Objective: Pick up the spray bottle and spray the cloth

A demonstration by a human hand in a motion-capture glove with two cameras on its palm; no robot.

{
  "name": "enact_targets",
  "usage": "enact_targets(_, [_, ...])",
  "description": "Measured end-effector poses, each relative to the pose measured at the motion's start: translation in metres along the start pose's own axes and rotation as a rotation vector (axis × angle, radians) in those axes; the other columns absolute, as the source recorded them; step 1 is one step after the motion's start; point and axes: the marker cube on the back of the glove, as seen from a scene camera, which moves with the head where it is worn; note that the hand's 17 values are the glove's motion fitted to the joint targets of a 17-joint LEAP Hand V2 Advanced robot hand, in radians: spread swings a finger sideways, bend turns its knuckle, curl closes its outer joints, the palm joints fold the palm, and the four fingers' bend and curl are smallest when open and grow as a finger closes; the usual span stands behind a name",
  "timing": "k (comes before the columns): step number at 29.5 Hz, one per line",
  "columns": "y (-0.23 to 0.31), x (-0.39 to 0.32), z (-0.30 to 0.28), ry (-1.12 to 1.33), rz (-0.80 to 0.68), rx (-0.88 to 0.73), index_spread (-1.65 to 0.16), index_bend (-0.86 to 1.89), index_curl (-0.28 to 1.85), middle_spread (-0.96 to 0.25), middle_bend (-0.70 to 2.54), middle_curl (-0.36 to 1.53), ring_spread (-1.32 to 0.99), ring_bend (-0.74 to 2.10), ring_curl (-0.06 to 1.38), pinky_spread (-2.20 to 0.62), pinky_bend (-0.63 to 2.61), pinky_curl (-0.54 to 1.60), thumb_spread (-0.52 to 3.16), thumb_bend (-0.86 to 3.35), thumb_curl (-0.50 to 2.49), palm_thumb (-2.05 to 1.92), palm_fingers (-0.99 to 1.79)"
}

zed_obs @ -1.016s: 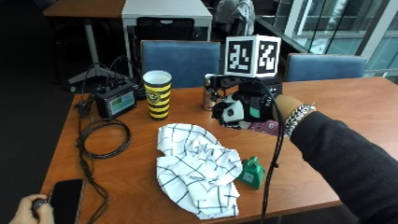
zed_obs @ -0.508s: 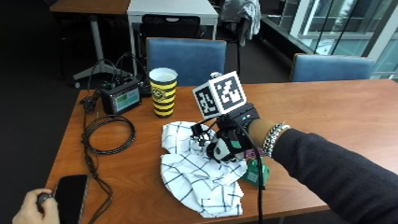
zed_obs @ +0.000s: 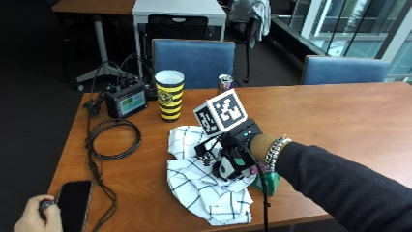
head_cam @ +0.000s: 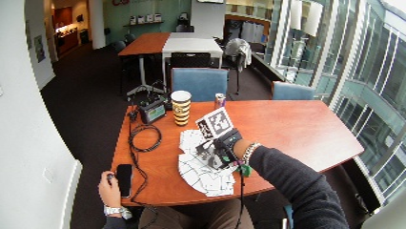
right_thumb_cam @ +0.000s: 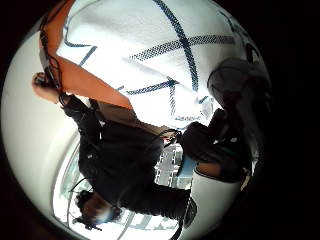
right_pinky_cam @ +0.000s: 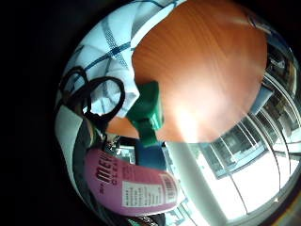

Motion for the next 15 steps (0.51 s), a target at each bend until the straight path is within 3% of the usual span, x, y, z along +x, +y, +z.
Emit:
enact_targets(8, [0.021, -0.002, -0.029, -0.108, -0.086, 0.123, -0.32, 0.35, 0.67, -0.23, 0.56, 0.61, -0.2, 0.61, 0.5, -0.28, 0.5, 0.43, 0.52, -0.02, 0.84, 0.89, 1.32])
enact_targets(15, [0.057, -0.023, -0.077, -0.303, -0.275, 0.337, -0.31, 0.35, 0.67, -0.23, 0.57, 0.62, -0.2, 0.6, 0.5, -0.28, 0.51, 0.43, 0.53, -0.02, 0.85, 0.89, 1.3])
